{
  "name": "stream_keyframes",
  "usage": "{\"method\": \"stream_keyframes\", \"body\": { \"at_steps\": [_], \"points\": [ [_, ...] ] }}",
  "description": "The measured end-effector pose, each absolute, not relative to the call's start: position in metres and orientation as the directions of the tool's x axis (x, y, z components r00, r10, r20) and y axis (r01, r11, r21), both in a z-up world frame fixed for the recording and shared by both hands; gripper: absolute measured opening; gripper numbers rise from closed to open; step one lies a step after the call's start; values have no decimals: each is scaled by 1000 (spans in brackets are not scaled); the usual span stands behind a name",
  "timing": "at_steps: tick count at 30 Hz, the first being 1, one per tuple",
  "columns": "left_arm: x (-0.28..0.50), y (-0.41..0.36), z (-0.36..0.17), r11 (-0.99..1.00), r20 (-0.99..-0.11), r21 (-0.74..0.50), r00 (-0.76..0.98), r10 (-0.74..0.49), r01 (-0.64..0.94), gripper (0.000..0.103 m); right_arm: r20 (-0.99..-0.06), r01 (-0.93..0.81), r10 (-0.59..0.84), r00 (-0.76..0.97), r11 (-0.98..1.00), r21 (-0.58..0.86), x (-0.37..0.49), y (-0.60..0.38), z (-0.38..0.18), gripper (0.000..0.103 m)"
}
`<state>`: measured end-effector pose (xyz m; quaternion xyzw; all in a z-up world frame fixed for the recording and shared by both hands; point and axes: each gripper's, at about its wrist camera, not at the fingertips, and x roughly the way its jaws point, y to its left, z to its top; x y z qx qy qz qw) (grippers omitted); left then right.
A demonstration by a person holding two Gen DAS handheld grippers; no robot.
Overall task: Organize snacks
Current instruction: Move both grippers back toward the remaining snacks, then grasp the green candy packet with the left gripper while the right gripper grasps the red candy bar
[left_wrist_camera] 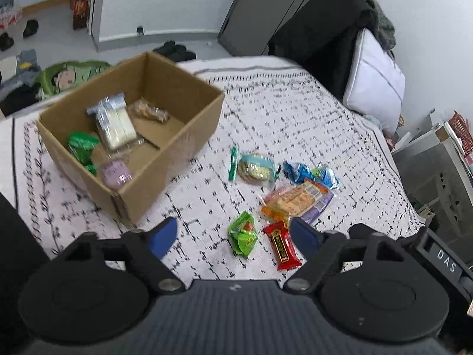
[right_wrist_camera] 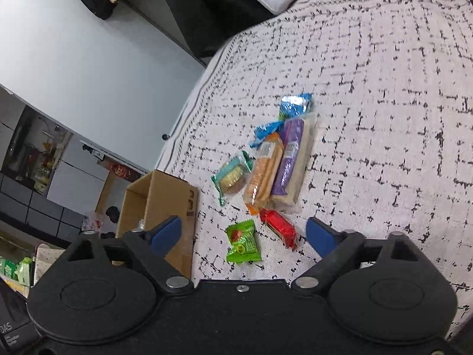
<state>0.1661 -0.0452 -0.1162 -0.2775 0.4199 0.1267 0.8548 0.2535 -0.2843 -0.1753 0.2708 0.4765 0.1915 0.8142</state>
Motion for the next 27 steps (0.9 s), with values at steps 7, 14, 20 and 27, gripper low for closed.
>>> {"method": "stream_keyframes", "body": {
  "at_steps": [7, 14, 20, 27],
  "points": [
    [184, -48, -145, 801, -814, -383, 579, -57, -460, 61, -675, 19, 596, 435, 743, 669, 263, -285, -197, 56],
    [204, -52, -167, 796, -826, -393, 557, -86, -460, 57, -722, 59, 541, 430, 782, 621, 270, -278, -209, 55],
    [222, -55, -186, 796, -837, -392, 537, -101, -461, 53, -755, 98, 519, 401, 795, 598, 279, -272, -221, 55],
    [241, -62, -207, 797, -856, -390, 500, -129, -461, 53, -771, 111, 501, 394, 807, 581, 283, -267, -227, 55]
  ]
}}
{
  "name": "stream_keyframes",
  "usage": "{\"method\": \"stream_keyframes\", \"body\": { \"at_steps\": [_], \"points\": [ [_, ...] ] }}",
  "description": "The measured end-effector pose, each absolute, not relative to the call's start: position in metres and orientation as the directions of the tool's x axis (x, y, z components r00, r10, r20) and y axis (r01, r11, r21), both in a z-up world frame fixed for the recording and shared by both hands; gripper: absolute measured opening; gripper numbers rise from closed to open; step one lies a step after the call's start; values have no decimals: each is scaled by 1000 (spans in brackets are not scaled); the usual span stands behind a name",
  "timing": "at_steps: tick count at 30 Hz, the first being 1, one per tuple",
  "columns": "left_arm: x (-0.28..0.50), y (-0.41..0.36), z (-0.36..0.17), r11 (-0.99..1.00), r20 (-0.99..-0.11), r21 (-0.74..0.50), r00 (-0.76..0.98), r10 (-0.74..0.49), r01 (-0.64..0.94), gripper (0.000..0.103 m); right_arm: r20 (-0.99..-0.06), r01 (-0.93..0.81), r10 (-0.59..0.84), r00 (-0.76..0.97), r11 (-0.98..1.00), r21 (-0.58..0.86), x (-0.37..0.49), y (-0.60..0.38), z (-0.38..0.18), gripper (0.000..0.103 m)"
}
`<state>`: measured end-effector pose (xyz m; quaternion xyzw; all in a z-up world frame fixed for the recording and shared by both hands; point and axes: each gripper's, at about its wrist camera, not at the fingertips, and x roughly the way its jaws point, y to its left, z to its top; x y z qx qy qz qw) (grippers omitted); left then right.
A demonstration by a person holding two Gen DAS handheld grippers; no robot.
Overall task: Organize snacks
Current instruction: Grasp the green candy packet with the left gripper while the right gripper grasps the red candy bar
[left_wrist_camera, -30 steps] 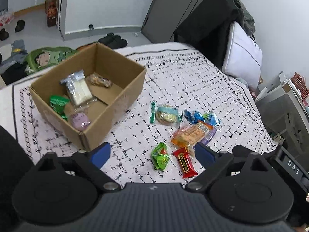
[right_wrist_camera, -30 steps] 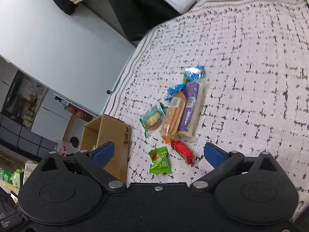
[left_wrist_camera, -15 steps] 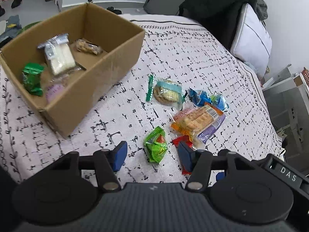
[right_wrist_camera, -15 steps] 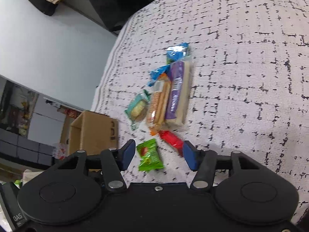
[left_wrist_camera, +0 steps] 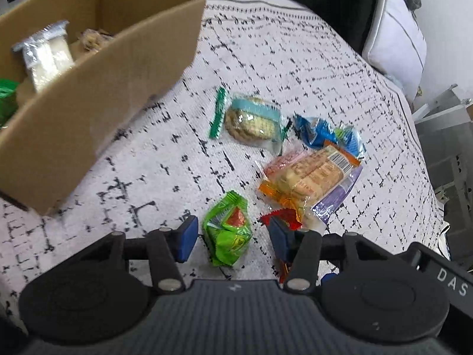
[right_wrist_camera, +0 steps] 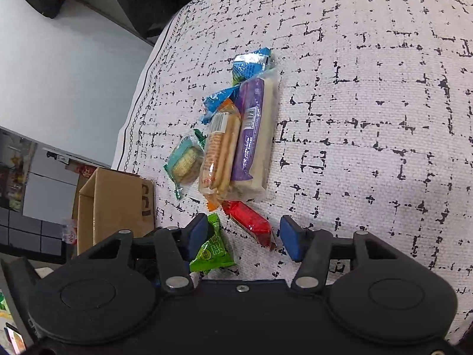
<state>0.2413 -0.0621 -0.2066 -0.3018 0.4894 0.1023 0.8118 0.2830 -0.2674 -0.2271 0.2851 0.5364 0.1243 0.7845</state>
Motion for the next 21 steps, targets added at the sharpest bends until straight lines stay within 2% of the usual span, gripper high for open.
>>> {"method": "stream_keyframes", "body": {
  "at_steps": [3, 4, 7, 9, 17, 21],
  "points": [
    [246, -65, -213, 802, -861, -382, 492, -128, -459, 52, -776, 121, 495, 391, 808, 576, 285, -267, -230, 55],
    [247, -65, -214, 804, -861, -379, 492, -126, -457, 50, -776, 120, 494, 391, 809, 576, 286, -267, -231, 55],
    [248, -65, -215, 814, -872, -351, 480, -102, -464, 32, -782, 103, 484, 393, 822, 560, 287, -262, -232, 55],
    [247, -61, -212, 806, -870, -361, 481, -109, -470, 29, -785, 89, 479, 393, 830, 551, 288, -259, -232, 55],
    [236, -43, -187, 805, -849, -362, 524, -75, -471, 28, -810, 10, 430, 399, 881, 472, 291, -241, -231, 56],
    [229, -37, -180, 803, -847, -359, 528, -66, -475, 28, -834, -51, 375, 406, 920, 389, 288, -227, -233, 65]
  ]
}}
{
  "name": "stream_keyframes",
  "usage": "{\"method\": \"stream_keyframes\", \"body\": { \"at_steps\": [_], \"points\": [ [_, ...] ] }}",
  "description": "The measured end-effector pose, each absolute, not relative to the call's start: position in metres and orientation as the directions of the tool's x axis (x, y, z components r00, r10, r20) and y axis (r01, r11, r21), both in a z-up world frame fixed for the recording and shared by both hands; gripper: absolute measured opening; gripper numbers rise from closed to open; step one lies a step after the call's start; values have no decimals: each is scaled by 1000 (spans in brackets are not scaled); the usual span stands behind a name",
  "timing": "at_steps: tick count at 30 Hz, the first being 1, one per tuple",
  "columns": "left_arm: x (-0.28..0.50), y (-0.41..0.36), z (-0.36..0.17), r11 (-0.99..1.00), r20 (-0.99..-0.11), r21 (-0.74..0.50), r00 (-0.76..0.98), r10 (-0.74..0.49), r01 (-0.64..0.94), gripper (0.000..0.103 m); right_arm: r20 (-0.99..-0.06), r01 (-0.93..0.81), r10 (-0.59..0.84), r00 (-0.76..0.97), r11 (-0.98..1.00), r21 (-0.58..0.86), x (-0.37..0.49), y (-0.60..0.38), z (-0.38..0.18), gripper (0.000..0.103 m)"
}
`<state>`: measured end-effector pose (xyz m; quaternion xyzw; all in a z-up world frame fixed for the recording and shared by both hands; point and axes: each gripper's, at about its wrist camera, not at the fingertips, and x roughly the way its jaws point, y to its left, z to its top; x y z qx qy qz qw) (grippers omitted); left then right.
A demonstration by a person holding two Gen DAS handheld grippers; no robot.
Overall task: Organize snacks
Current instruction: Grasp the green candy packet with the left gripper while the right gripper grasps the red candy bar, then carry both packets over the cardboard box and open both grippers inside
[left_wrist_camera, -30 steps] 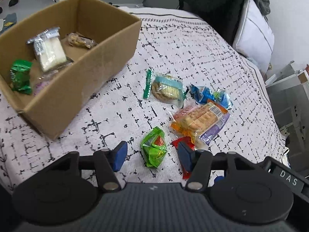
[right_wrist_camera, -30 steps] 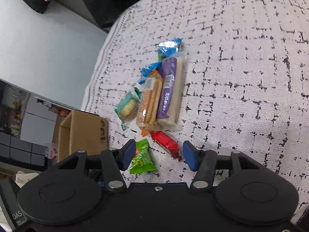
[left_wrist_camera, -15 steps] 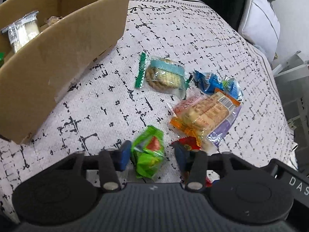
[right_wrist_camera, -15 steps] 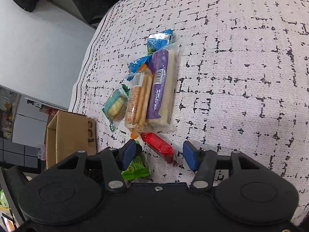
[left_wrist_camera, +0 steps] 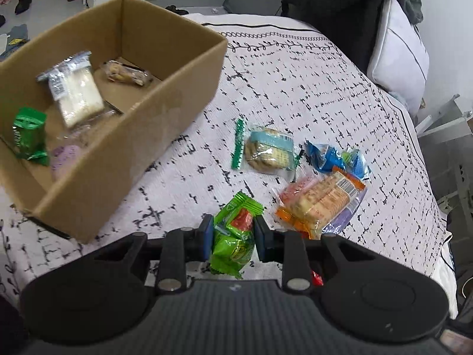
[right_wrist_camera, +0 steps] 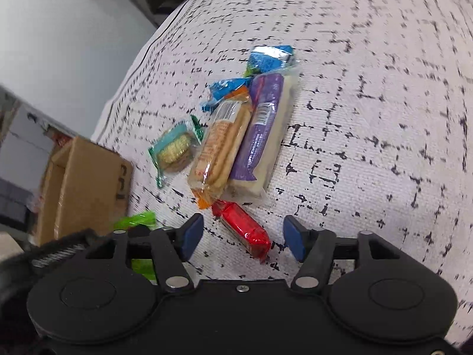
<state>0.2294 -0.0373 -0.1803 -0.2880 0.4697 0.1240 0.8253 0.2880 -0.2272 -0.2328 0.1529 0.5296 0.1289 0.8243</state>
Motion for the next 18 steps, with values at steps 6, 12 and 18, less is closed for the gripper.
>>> {"method": "stream_keyframes", "body": {
  "at_steps": [6, 12, 18],
  "points": [
    [215, -28, -170, 793, -842, -365, 537, -58, -487, 28, -849, -109, 326, 415, 945, 310, 284, -217, -235, 29],
    [199, -22, -153, 790, -823, -379, 566, -50, -482, 28, -822, -156, 375, 430, 927, 341, 273, -212, -221, 19],
    [186, -17, -132, 792, -796, -395, 604, -41, -466, 28, -768, -200, 460, 446, 887, 415, 264, -212, -203, 18]
  ]
}}
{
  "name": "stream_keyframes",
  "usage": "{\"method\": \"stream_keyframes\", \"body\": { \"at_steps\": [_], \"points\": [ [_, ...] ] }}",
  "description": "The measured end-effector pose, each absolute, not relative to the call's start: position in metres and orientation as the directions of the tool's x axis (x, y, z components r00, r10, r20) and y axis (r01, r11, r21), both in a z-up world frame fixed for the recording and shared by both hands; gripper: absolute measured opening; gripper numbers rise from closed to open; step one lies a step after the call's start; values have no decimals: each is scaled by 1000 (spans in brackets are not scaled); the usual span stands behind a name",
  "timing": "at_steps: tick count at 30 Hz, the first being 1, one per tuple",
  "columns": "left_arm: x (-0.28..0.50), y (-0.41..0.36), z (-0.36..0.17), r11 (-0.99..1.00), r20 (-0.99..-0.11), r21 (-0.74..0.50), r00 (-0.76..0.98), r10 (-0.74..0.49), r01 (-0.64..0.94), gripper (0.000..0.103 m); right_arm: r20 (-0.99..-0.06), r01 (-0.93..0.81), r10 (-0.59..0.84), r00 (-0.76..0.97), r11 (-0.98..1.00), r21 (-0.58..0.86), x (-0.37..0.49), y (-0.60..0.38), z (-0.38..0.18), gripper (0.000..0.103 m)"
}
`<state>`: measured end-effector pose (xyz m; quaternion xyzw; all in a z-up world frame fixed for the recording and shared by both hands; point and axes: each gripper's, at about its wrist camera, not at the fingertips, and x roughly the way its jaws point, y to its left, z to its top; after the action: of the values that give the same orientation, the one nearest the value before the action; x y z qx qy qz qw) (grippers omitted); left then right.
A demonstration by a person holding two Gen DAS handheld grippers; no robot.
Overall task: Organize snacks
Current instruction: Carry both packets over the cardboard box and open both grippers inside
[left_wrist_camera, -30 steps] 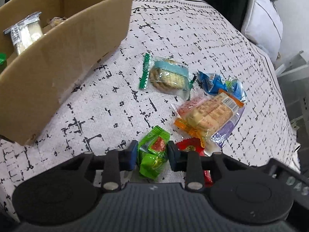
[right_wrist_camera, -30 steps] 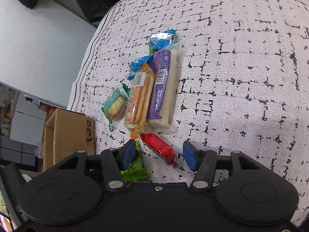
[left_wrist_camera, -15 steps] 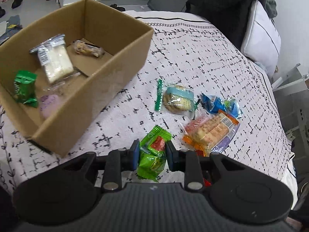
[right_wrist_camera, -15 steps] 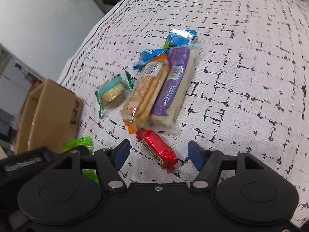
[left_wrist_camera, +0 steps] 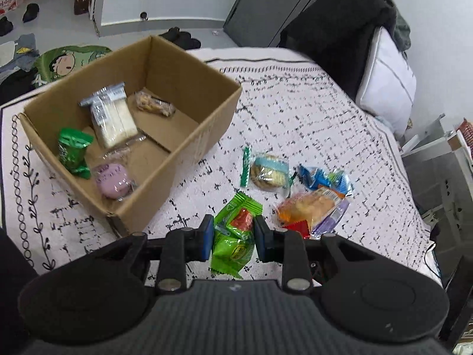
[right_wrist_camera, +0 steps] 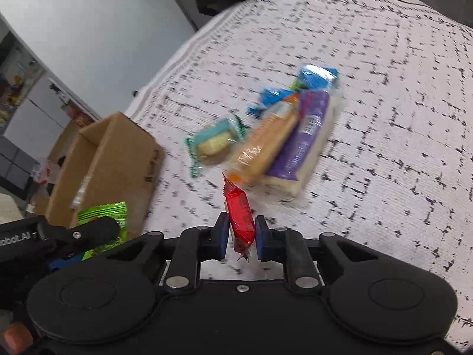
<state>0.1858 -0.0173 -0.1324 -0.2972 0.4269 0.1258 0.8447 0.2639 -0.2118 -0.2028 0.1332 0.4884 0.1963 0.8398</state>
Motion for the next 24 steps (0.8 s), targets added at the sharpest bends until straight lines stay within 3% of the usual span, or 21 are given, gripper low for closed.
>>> {"method": "stream_keyframes", "body": {
  "at_steps": [9, 24],
  "points": [
    [174, -7, -114, 782, -774, -416, 632, -36, -464, 28, -639, -182, 617, 459, 770, 612, 259, -234, -185, 18],
    [164, 16, -83, 786, -736, -416, 677, 6, -458, 28, -487, -273, 727, 484, 654, 706, 257, -228, -167, 18]
  ]
}}
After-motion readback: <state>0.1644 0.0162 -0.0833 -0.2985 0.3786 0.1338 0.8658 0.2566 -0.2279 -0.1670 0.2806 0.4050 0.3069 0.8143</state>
